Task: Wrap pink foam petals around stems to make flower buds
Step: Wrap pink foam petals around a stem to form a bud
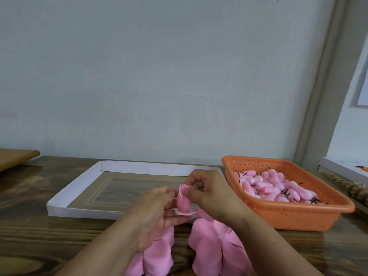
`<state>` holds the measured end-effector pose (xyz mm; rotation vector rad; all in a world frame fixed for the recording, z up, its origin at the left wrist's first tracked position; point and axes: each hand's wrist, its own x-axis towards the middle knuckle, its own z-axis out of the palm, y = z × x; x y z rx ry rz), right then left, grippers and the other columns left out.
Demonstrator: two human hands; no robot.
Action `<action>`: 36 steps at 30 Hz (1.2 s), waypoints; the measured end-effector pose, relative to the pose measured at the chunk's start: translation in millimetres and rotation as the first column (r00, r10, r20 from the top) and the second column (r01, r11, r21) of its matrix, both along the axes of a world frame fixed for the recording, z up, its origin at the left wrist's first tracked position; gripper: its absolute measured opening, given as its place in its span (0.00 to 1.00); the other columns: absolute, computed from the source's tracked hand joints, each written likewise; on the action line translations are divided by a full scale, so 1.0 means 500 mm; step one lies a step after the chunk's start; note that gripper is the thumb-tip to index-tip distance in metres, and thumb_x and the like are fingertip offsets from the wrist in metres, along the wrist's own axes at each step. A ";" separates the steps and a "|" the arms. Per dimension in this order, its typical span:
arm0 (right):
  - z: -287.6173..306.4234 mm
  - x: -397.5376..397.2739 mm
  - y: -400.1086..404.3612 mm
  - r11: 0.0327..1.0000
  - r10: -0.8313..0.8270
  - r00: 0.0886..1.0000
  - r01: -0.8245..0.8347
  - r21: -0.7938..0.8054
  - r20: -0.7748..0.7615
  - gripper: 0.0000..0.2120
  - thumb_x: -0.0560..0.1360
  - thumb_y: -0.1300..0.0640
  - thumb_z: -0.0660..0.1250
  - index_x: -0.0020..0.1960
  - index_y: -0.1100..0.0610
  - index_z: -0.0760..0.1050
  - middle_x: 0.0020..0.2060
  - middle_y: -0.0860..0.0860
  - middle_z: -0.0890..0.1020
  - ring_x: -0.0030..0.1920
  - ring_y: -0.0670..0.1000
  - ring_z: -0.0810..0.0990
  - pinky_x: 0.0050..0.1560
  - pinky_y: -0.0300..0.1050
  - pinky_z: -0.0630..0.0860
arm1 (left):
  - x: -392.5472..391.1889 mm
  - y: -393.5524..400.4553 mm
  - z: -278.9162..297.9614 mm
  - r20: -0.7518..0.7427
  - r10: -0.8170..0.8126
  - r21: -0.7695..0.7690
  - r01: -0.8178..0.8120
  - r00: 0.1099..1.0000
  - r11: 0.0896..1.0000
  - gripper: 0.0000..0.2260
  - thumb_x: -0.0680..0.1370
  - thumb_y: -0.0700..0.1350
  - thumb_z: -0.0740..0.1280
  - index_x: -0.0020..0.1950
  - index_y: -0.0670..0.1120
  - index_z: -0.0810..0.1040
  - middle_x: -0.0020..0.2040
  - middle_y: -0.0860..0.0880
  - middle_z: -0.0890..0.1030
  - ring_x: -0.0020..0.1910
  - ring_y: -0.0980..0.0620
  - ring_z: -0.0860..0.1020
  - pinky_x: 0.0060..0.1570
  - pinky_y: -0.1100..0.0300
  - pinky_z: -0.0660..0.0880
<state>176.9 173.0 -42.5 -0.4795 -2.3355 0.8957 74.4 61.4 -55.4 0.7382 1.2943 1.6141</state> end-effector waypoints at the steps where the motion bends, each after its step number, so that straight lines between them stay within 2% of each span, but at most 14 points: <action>1: -0.001 -0.001 0.000 1.000 -0.007 1.000 0.007 -0.022 -0.011 0.10 0.73 0.59 0.68 0.34 0.49 0.74 0.30 0.52 0.79 0.31 0.46 0.73 0.34 0.47 0.72 | -0.002 -0.001 -0.003 -0.005 -0.003 -0.002 0.003 1.000 1.000 0.10 0.81 0.34 0.58 0.54 0.32 0.76 0.46 0.34 0.83 0.44 0.40 0.84 0.39 0.56 0.82; 4: -0.003 -0.003 -0.001 0.996 -0.021 0.999 0.018 -0.088 -0.036 0.12 0.73 0.59 0.68 0.32 0.50 0.74 0.24 0.46 0.75 0.26 0.44 0.70 0.31 0.42 0.70 | -0.003 -0.002 -0.008 -0.032 -0.026 -0.015 0.025 0.999 1.000 0.07 0.79 0.33 0.61 0.53 0.32 0.76 0.47 0.34 0.83 0.47 0.38 0.83 0.45 0.55 0.82; 7: -0.001 0.000 -0.004 0.991 0.001 1.000 -0.005 -0.135 -0.030 0.12 0.74 0.60 0.68 0.33 0.51 0.75 0.24 0.48 0.75 0.24 0.45 0.70 0.28 0.40 0.69 | -0.004 -0.004 -0.013 -0.050 -0.025 -0.022 0.024 0.998 0.999 0.07 0.78 0.34 0.64 0.54 0.33 0.77 0.48 0.35 0.83 0.49 0.38 0.83 0.49 0.54 0.81; 11: 0.010 0.007 -0.008 0.968 0.080 0.997 -0.082 -0.237 -0.016 0.09 0.74 0.63 0.68 0.35 0.56 0.77 0.22 0.49 0.77 0.23 0.46 0.74 0.26 0.37 0.71 | -0.004 -0.007 -0.014 -0.079 -0.013 -0.040 0.010 0.997 0.999 0.07 0.77 0.34 0.65 0.54 0.34 0.77 0.48 0.37 0.84 0.48 0.40 0.83 0.45 0.57 0.81; 16: 0.024 0.026 0.006 0.916 0.210 0.977 -0.207 -0.343 -0.027 0.09 0.71 0.73 0.63 0.43 0.64 0.80 0.30 0.57 0.80 0.26 0.48 0.76 0.31 0.38 0.73 | -0.005 -0.012 -0.009 -0.096 -0.023 -0.051 0.018 0.995 0.999 0.06 0.77 0.35 0.65 0.53 0.36 0.78 0.44 0.41 0.84 0.45 0.43 0.84 0.39 0.62 0.79; 18: 0.026 0.031 0.009 0.909 0.254 0.967 -0.247 -0.336 -0.024 0.08 0.71 0.74 0.64 0.45 0.66 0.80 0.30 0.54 0.80 0.27 0.46 0.76 0.32 0.36 0.73 | -0.004 -0.012 -0.008 -0.084 -0.028 -0.053 0.024 0.996 0.998 0.05 0.77 0.35 0.65 0.52 0.36 0.79 0.43 0.41 0.84 0.42 0.46 0.84 0.38 0.62 0.79; 21: 0.024 0.028 0.014 0.956 0.202 0.979 -0.202 -0.212 -0.024 0.05 0.70 0.70 0.70 0.42 0.61 0.82 0.32 0.45 0.79 0.32 0.41 0.75 0.37 0.33 0.72 | -0.002 -0.011 -0.009 -0.074 -0.041 -0.060 0.036 0.996 0.998 0.06 0.76 0.34 0.66 0.52 0.36 0.79 0.44 0.41 0.84 0.39 0.50 0.83 0.38 0.62 0.79; 23: 0.023 0.027 0.017 0.974 0.181 0.983 -0.179 -0.141 -0.001 0.05 0.70 0.68 0.71 0.41 0.59 0.81 0.35 0.48 0.78 0.35 0.43 0.75 0.40 0.35 0.72 | -0.002 -0.010 -0.010 -0.074 -0.045 -0.067 0.040 0.996 0.997 0.06 0.76 0.35 0.67 0.52 0.36 0.80 0.45 0.41 0.84 0.39 0.50 0.83 0.38 0.62 0.79; 26: 0.021 0.032 0.019 0.948 0.251 0.968 -0.239 -0.208 0.028 0.04 0.72 0.68 0.69 0.43 0.61 0.80 0.35 0.55 0.80 0.36 0.48 0.77 0.41 0.43 0.74 | -0.002 -0.011 -0.011 -0.071 -0.055 -0.077 0.050 0.996 0.996 0.04 0.76 0.35 0.67 0.49 0.38 0.80 0.45 0.40 0.84 0.40 0.49 0.83 0.39 0.61 0.80; 28: 0.019 0.032 0.019 0.936 0.269 0.963 -0.258 -0.239 0.013 0.04 0.72 0.68 0.68 0.43 0.61 0.79 0.35 0.56 0.80 0.36 0.49 0.78 0.42 0.44 0.75 | -0.003 -0.012 -0.011 -0.062 -0.067 -0.084 0.061 0.996 0.995 0.04 0.76 0.35 0.67 0.48 0.38 0.80 0.46 0.39 0.85 0.40 0.48 0.84 0.38 0.61 0.80; 30: 0.016 0.030 0.017 0.924 0.288 0.958 -0.281 -0.259 -0.013 0.07 0.73 0.69 0.68 0.45 0.59 0.79 0.37 0.55 0.79 0.37 0.49 0.77 0.43 0.44 0.76 | -0.005 -0.013 -0.010 -0.056 -0.084 -0.091 0.079 0.995 0.993 0.04 0.76 0.36 0.67 0.49 0.38 0.80 0.46 0.39 0.85 0.42 0.47 0.84 0.39 0.60 0.80; 33: 0.012 0.034 0.021 0.883 0.352 0.936 -0.329 -0.334 0.010 0.16 0.74 0.70 0.65 0.57 0.54 0.77 0.42 0.56 0.76 0.42 0.51 0.76 0.47 0.44 0.76 | -0.003 -0.017 -0.004 -0.040 -0.121 -0.098 0.117 0.992 0.988 0.05 0.75 0.35 0.67 0.49 0.37 0.80 0.45 0.39 0.84 0.39 0.47 0.83 0.35 0.61 0.79; 36: 0.013 0.044 0.021 0.839 0.438 0.898 -0.396 -0.373 0.033 0.17 0.76 0.69 0.63 0.59 0.52 0.77 0.40 0.54 0.78 0.40 0.50 0.78 0.43 0.38 0.76 | 0.002 -0.022 0.000 -0.023 -0.149 -0.107 0.146 0.989 0.983 0.04 0.76 0.35 0.66 0.45 0.39 0.81 0.42 0.40 0.84 0.34 0.50 0.83 0.32 0.62 0.79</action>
